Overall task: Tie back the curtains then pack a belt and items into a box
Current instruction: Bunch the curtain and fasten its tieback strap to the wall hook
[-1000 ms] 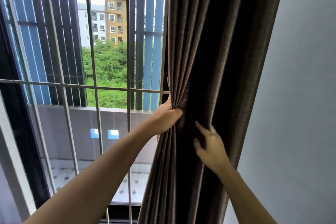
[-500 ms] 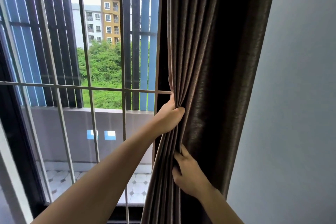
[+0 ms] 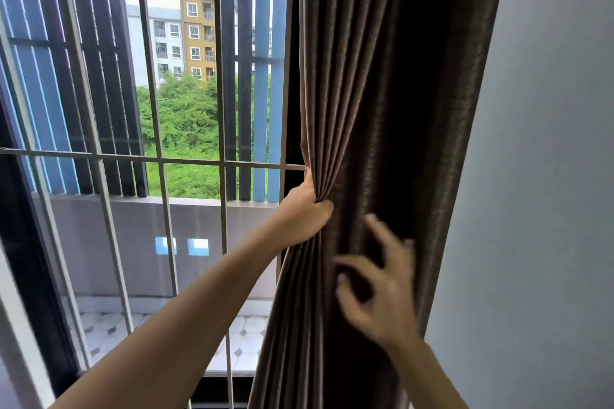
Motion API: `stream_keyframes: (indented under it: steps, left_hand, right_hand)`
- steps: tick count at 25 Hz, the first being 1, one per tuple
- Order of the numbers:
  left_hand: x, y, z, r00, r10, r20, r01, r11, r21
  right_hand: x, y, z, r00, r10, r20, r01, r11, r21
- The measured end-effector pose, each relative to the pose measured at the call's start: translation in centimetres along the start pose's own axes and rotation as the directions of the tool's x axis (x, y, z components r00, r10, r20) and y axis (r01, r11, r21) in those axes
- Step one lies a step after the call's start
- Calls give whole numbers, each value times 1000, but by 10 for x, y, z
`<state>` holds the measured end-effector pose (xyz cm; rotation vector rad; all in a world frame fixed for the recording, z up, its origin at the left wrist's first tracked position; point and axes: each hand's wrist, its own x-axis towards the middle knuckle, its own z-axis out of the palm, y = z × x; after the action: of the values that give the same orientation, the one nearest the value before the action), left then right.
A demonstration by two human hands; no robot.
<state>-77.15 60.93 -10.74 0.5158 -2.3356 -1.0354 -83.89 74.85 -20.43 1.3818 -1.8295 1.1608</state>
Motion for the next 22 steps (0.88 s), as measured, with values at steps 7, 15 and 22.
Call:
stream_keyframes:
  steps: [7, 15, 22]
  left_hand:
    - [-4, -7, -5, 998, -27, 48, 31, 997, -77]
    - [5, 0, 0, 996, -10, 90, 21, 992, -123]
    - [7, 7, 11, 993, 52, 109, -32, 983, -181]
  right_hand:
    - [54, 41, -40, 839, 542, 59, -534, 795, 288]
    - [3, 14, 30, 840, 237, 487, -360, 917, 173]
    - [1, 21, 51, 822, 222, 525, -366, 911, 189]
